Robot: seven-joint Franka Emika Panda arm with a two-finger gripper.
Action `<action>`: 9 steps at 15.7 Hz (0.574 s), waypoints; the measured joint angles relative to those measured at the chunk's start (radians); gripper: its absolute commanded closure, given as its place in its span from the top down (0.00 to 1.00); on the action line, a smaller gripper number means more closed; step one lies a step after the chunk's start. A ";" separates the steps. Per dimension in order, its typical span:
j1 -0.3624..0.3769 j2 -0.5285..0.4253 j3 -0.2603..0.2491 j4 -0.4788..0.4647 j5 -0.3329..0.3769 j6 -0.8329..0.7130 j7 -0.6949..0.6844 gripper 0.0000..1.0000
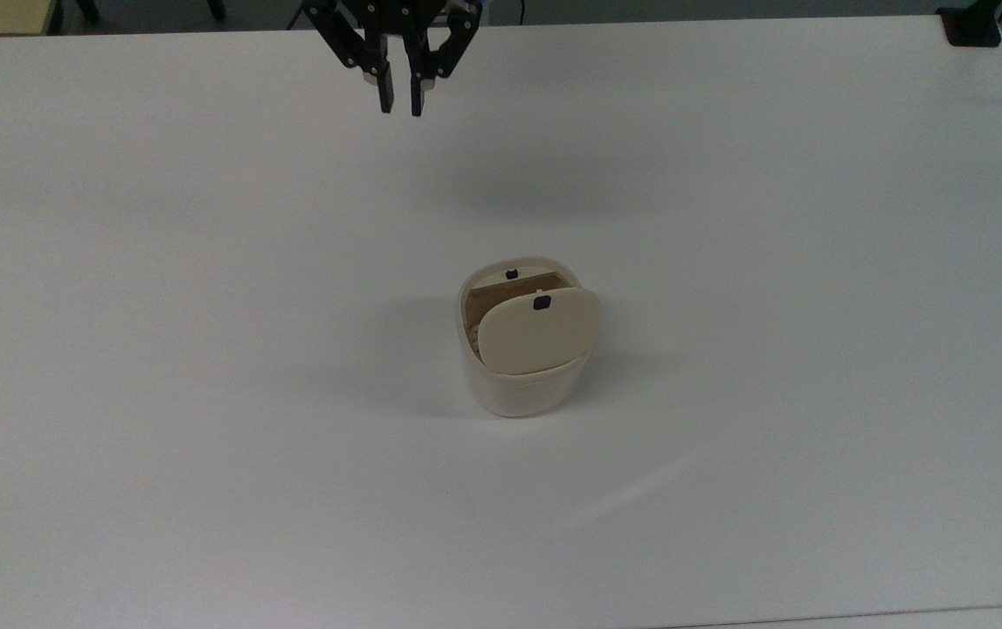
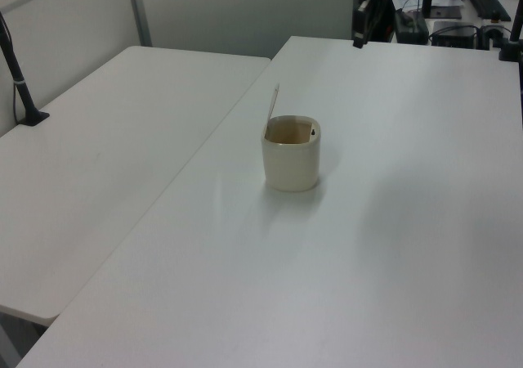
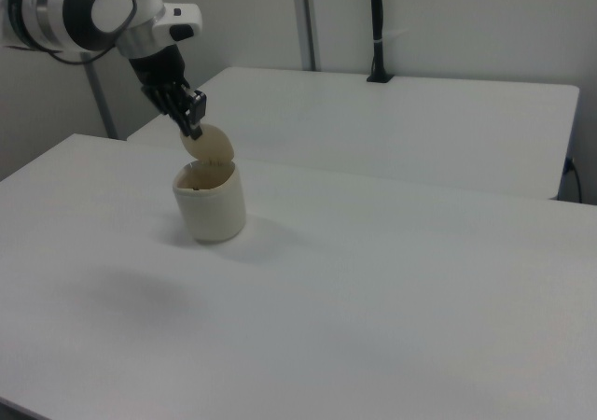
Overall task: Close the trash bin
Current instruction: 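Move the gripper over the bin and lower it onto the raised lid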
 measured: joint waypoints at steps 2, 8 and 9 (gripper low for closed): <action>0.023 0.022 0.000 0.006 0.001 0.107 0.196 0.00; 0.093 0.184 0.001 0.142 0.000 0.240 0.676 0.00; 0.099 0.214 0.001 0.171 0.000 0.265 0.723 0.00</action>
